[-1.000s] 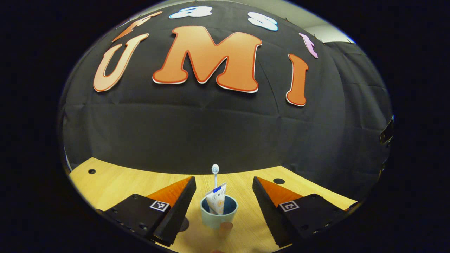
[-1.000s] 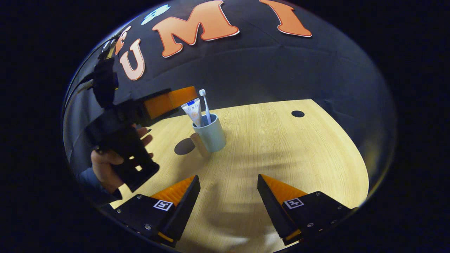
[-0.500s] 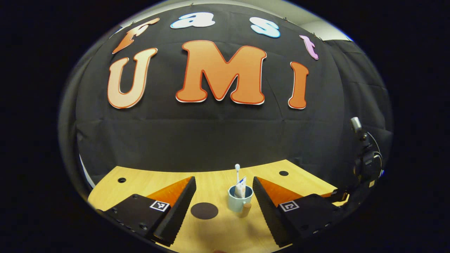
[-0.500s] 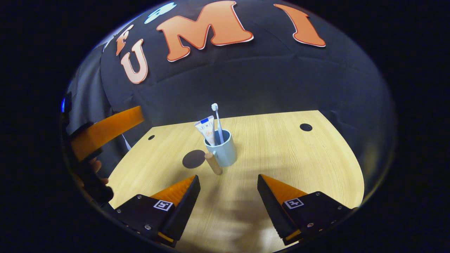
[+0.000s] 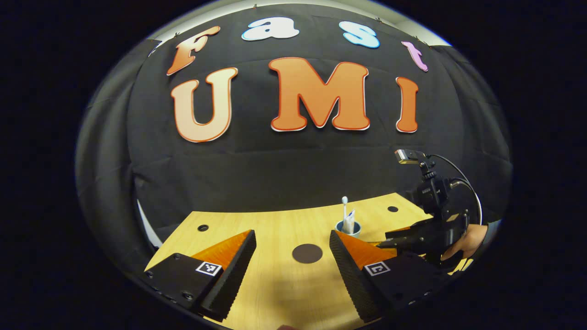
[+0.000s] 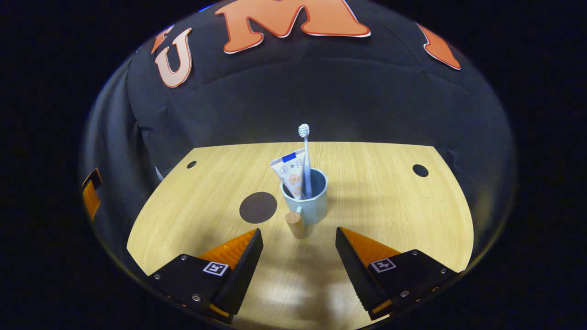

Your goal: Put the toothbrush and toothpaste on the desktop into the cup, then pick up the cup and place it on the coaster on the desktop.

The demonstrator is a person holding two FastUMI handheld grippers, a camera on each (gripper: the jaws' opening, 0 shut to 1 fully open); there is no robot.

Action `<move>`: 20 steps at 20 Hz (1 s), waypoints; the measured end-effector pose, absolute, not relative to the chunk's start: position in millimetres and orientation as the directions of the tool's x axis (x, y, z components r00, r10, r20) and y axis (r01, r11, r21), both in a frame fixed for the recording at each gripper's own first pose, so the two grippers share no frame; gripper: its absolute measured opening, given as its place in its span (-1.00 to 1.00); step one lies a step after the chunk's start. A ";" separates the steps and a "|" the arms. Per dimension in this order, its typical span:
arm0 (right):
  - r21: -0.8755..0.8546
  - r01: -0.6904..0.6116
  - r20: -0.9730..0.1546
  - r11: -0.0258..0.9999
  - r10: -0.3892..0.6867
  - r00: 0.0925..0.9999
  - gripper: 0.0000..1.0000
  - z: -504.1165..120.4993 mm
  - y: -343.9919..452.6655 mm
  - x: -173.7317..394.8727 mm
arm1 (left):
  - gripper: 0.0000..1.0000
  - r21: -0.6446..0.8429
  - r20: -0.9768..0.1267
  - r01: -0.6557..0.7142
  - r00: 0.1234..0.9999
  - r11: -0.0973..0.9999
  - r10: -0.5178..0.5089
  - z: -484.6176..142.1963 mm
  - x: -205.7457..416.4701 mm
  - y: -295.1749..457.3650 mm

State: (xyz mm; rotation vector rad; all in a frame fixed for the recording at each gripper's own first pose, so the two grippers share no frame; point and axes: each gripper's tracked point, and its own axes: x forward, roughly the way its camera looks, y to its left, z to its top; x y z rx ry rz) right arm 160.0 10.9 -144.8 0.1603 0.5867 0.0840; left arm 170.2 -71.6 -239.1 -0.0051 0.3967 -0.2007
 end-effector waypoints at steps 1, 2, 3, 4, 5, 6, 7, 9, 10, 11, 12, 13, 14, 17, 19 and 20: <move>0.163 -0.036 -0.555 0.986 0.122 0.823 0.92 -147.4 13.2 163.5 | 0.94 -0.040 -0.394 0.177 0.902 0.983 -0.178 -238.5 164.6 -62.0; 0.152 -0.033 -0.568 0.988 0.114 0.815 0.90 -149.0 14.1 168.3 | 0.94 -0.032 -0.404 0.158 0.901 0.987 -0.157 -239.1 160.8 -54.6; 0.145 -0.029 -0.581 0.989 0.109 0.806 0.89 -151.5 15.1 171.6 | 0.93 -0.022 -0.411 0.142 0.901 0.990 -0.138 -238.0 157.5 -47.0; 0.139 -0.015 -0.599 0.990 0.096 0.795 0.87 -153.5 13.3 176.3 | 0.94 -0.016 -0.421 0.127 0.899 0.992 -0.122 -238.8 154.2 -40.8; 0.138 -0.009 -0.614 0.990 0.093 0.784 0.86 -158.6 13.4 182.2 | 0.94 -0.012 -0.431 0.114 0.896 0.993 -0.108 -239.1 149.9 -33.4; 0.136 0.003 -0.638 0.991 0.085 0.765 0.85 -164.7 12.8 187.6 | 0.93 -0.009 -0.441 0.102 0.892 0.995 -0.096 -240.4 146.0 -28.5; 0.135 0.012 -0.658 0.991 0.081 0.749 0.84 -168.3 12.6 190.8 | 0.92 -0.007 -0.450 0.091 0.889 0.996 -0.084 -241.4 143.6 -23.5; 0.115 0.020 -0.687 0.993 0.065 0.724 0.79 -172.8 12.4 201.4 | 0.93 -0.007 -0.473 0.065 0.879 0.998 -0.061 -246.2 136.2 -17.8; 0.104 0.023 -0.701 0.994 0.057 0.711 0.76 -175.3 12.8 207.3 | 0.93 -0.016 -0.489 0.055 0.871 0.998 -0.055 -251.5 133.4 -12.0; 0.092 0.030 -0.720 0.995 0.046 0.693 0.75 -179.0 13.4 209.6 | 0.93 -0.028 -0.517 0.049 0.854 0.998 -0.057 -260.0 132.7 -11.0; 0.088 0.039 -0.737 0.995 0.038 0.675 0.72 -182.8 13.8 213.0 | 0.94 -0.044 -0.551 0.043 0.833 0.998 -0.060 -269.5 128.6 -11.2; 0.090 0.048 -0.750 0.995 0.036 0.660 0.72 -186.1 15.9 215.7 | 0.94 -0.063 -0.588 0.037 0.806 0.997 -0.067 -280.5 123.2 -12.1; 0.095 0.058 -0.761 0.994 0.035 0.648 0.68 -190.8 17.6 219.0 | 0.94 -0.082 -0.621 0.029 0.780 0.996 -0.073 -290.9 115.3 -12.0; 0.083 0.090 -0.786 0.993 0.009 0.619 0.38 -201.7 16.2 221.9 | 0.94 -0.144 -0.692 0.014 0.714 0.990 -0.110 -311.0 101.5 -17.8; 0.092 0.107 -0.799 0.990 0.010 0.601 0.16 -208.1 19.4 224.0 | 0.95 -0.163 -0.731 0.005 0.671 0.987 -0.124 -319.5 89.2 -18.5; 0.095 0.117 -0.807 0.989 0.007 0.591 0.07 -211.9 19.6 225.4 | 0.96 -0.161 -0.740 0.003 0.661 0.987 -0.123 -323.1 88.6 -16.9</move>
